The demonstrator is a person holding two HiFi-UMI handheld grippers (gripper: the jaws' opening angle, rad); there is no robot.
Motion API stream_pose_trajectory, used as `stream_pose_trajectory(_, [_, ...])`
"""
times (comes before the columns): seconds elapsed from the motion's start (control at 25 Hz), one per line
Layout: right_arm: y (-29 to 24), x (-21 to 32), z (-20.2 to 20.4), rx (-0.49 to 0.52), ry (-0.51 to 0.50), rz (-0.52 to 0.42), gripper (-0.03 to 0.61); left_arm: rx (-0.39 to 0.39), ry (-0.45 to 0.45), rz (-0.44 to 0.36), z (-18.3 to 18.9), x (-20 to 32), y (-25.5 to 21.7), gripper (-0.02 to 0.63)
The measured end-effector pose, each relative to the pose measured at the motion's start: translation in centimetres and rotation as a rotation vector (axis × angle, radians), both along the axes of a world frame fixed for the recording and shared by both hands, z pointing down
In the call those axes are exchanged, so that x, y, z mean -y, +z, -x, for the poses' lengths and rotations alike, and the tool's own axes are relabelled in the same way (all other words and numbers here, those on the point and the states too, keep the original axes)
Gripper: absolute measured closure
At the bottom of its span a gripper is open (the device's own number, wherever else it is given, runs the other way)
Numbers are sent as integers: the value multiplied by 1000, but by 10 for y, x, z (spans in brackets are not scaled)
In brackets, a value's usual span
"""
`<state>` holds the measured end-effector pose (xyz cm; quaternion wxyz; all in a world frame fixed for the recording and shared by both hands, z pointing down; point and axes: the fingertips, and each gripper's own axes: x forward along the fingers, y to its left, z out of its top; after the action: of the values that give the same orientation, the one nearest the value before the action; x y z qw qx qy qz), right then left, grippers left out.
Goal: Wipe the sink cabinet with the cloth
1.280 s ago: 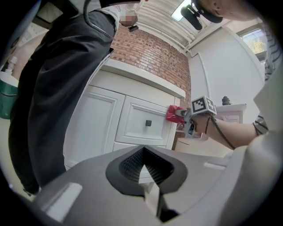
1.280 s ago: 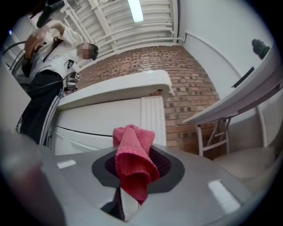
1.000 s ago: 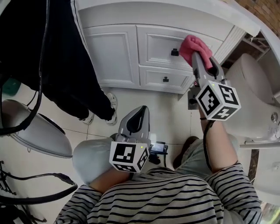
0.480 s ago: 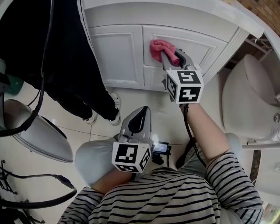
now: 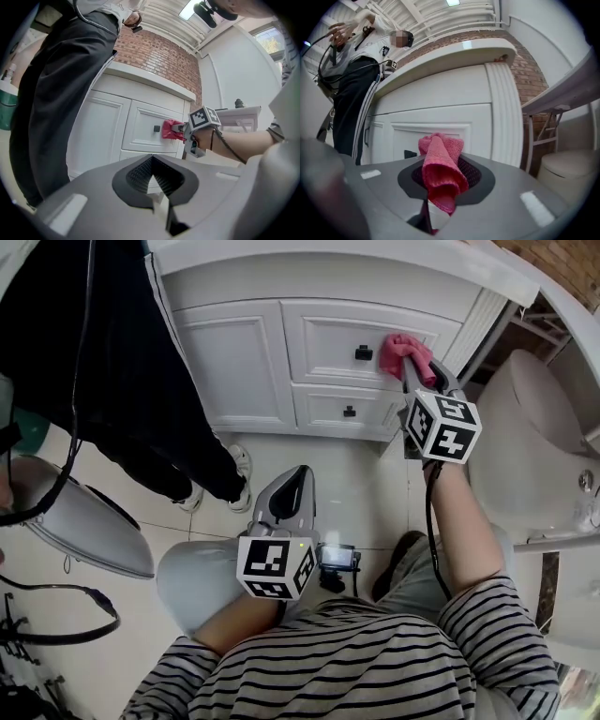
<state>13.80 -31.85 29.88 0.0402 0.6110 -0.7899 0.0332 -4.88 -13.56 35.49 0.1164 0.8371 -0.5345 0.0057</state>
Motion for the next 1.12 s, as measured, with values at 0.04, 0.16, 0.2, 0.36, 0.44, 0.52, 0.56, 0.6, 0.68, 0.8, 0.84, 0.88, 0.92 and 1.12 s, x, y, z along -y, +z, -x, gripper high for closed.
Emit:
stream_pose_trajectory(0.04, [3, -2, -13, -2, 20, 6, 486, 4, -1, 1, 0, 0, 1, 620])
stream_pose_trajectory(0.16, [9, -14, -51, -15, 93, 20, 484, 2, -3, 2, 0, 0, 0, 620])
stream_pose_trajectory(0.2, [10, -19, -63, -9, 130, 24, 485, -3, -1, 2, -1, -1, -1, 620])
stream_pose_trajectory(0.36, [6, -41, -54, 77, 127, 10, 486, -29, 8, -17, -1, -4, -10, 620])
stream_pose_trajectory(0.44, [9, -42, 3, 108, -17, 5, 486, -39, 5, -23, 1, -4, -12, 620])
stream_pose_trajectory(0.52, [21, -39, 74, 108, -193, 18, 486, -47, -2, -18, 4, -3, -11, 620])
stream_pose_trajectory(0.56, [30, -36, 108, 89, -267, 27, 486, -48, -7, -15, 7, -2, -10, 620])
stream_pose_trajectory(0.6, [39, -30, 137, 58, -322, 33, 486, -49, -13, -14, 9, -1, -9, 620])
stream_pose_trajectory(0.68, [57, -15, 179, -13, -377, 41, 486, -51, -26, -12, 14, 1, -8, 620])
stream_pose_trajectory(0.8, [75, 8, 195, -93, -367, 52, 486, -49, -36, -7, 19, 2, -7, 620])
stream_pose_trajectory(0.84, [79, 12, 188, -108, -356, 54, 486, -49, -35, -6, 20, 2, -7, 620])
stream_pose_trajectory(0.88, [83, 14, 176, -115, -340, 57, 485, -50, -31, -5, 20, 3, -6, 620])
stream_pose_trajectory(0.92, [86, 15, 160, -113, -318, 63, 485, -53, -28, -5, 20, 4, -6, 620])
stream_pose_trajectory(1.12, [91, 9, 52, -77, -146, 69, 483, -57, -1, 9, 11, 5, -2, 620])
